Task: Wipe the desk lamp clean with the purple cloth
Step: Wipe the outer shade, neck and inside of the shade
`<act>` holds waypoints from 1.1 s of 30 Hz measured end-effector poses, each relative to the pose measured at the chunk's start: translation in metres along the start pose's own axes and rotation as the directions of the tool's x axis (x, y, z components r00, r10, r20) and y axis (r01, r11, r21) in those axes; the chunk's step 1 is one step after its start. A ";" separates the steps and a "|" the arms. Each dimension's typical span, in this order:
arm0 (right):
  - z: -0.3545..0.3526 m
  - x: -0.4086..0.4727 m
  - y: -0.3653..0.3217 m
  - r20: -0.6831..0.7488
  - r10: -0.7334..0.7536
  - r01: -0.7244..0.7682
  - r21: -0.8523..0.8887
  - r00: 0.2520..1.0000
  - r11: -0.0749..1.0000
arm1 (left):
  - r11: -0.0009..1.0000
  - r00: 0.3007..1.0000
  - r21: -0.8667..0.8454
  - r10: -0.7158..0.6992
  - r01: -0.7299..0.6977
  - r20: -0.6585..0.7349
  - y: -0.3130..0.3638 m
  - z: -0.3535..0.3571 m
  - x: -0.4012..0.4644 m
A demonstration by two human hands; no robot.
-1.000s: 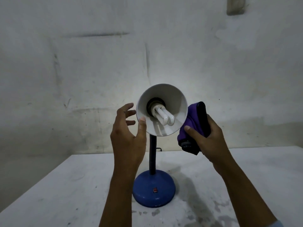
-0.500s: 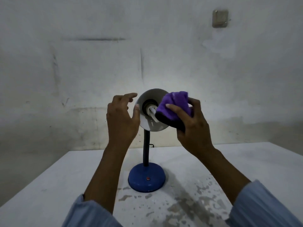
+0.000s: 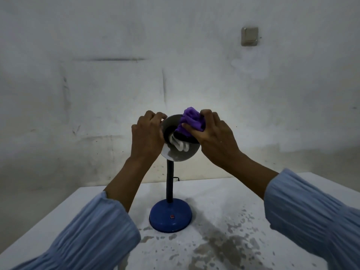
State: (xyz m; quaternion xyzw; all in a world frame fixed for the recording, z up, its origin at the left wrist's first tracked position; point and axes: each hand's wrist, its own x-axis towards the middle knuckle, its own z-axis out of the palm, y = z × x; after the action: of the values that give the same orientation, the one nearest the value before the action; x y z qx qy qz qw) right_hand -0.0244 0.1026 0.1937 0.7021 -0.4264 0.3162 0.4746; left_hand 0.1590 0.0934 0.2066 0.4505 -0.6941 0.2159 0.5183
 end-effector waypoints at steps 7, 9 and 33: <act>0.002 0.003 -0.016 0.269 0.168 -0.118 -0.194 0.948 0.974 | 0.999 0.999 -0.004 0.048 -0.048 0.025 0.000 -0.006 0.004; 0.003 -0.001 -0.019 0.336 0.222 -0.172 -0.171 0.915 0.970 | 0.999 0.999 -0.024 0.044 -0.044 0.032 0.002 -0.007 0.004; 0.000 -0.021 -0.079 0.746 0.216 -0.625 0.323 0.630 0.710 | 0.998 0.999 -0.026 -0.053 0.053 0.011 0.010 -0.009 0.005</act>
State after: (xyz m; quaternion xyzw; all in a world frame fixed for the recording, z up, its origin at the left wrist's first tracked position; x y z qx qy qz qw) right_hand 0.0369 0.1240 0.1446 0.7447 -0.6127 0.2632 -0.0263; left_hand 0.1547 0.1031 0.2159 0.4629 -0.6873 0.1906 0.5263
